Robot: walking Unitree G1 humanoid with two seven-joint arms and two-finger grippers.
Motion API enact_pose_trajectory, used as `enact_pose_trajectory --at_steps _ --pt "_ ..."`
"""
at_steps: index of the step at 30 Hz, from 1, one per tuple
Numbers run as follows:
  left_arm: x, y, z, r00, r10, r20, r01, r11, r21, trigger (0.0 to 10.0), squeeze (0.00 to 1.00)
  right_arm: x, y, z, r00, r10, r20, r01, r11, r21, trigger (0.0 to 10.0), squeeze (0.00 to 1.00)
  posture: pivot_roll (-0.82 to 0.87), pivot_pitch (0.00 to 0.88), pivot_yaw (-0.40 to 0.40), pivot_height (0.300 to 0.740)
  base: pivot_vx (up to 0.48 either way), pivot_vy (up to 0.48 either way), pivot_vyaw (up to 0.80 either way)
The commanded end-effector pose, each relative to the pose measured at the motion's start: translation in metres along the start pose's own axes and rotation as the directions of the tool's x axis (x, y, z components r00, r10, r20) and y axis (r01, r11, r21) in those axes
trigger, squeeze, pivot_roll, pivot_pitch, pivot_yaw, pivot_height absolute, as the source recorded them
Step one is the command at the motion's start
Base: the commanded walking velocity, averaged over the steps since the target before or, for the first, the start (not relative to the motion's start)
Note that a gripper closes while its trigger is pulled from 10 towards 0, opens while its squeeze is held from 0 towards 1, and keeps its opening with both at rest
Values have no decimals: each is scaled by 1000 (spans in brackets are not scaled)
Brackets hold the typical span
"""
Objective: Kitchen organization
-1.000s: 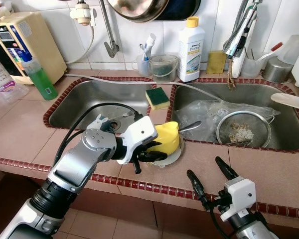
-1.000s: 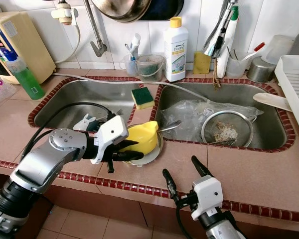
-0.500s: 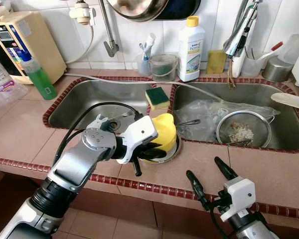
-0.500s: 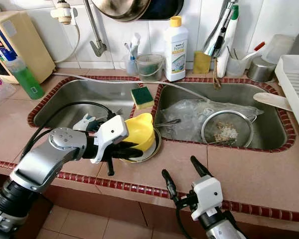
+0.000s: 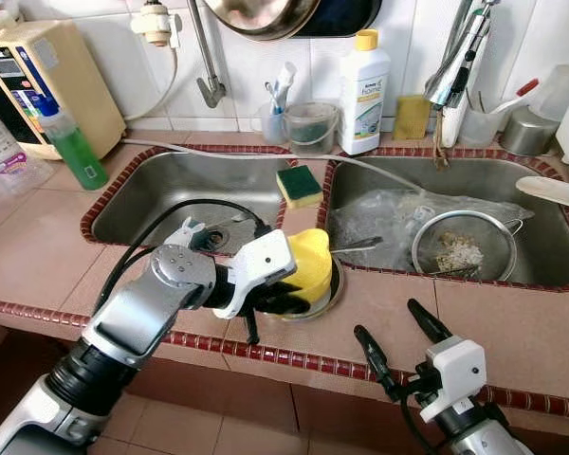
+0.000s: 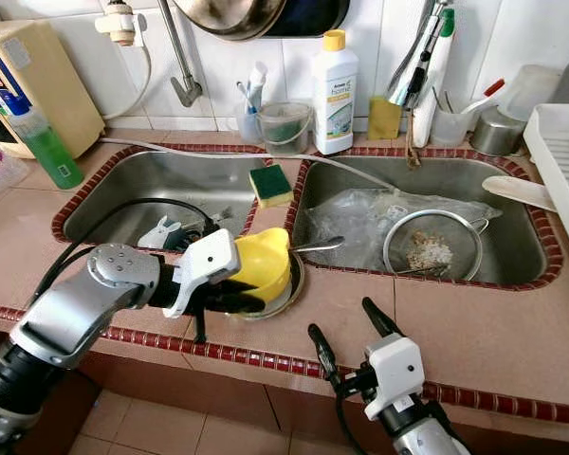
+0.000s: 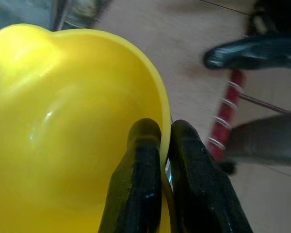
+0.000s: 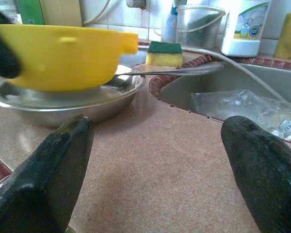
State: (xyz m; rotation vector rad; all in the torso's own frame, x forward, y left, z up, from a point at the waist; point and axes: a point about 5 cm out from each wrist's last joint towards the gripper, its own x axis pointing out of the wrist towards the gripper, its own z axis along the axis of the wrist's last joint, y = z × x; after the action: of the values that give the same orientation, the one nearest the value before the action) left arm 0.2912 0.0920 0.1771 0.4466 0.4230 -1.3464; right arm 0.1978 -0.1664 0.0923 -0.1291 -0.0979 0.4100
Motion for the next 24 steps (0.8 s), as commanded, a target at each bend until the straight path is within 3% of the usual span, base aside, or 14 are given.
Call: enact_pose_trajectory --at_steps 1,4,9,14,24 --pt "-4 -4 6 998 -60 -6 60 998 -17 10000 0 3 3 4 1000 25 15 -25 1000 2 10000 0 -192 77 118 740 0 0 0" --pt "-6 -5 9 995 -101 16 102 993 -62 10000 0 3 2 4 1000 28 14 -28 1000 1 10000 0 -191 81 121 740 0 0 0" --pt "-6 6 8 999 -49 9 50 995 -84 10000 0 3 3 5 1000 28 15 -28 1000 3 10000 0 -194 83 124 740 0 0 0" --pt "-7 8 17 998 -28 58 34 994 -105 10000 0 2 4 4 1000 26 13 -26 1000 8 10000 0 -196 83 129 740 0 0 0" --pt "-16 11 25 994 -57 98 72 985 -156 10000 0 4 5 4 999 29 14 -29 1000 8 10000 0 -193 78 129 740 0 0 0"
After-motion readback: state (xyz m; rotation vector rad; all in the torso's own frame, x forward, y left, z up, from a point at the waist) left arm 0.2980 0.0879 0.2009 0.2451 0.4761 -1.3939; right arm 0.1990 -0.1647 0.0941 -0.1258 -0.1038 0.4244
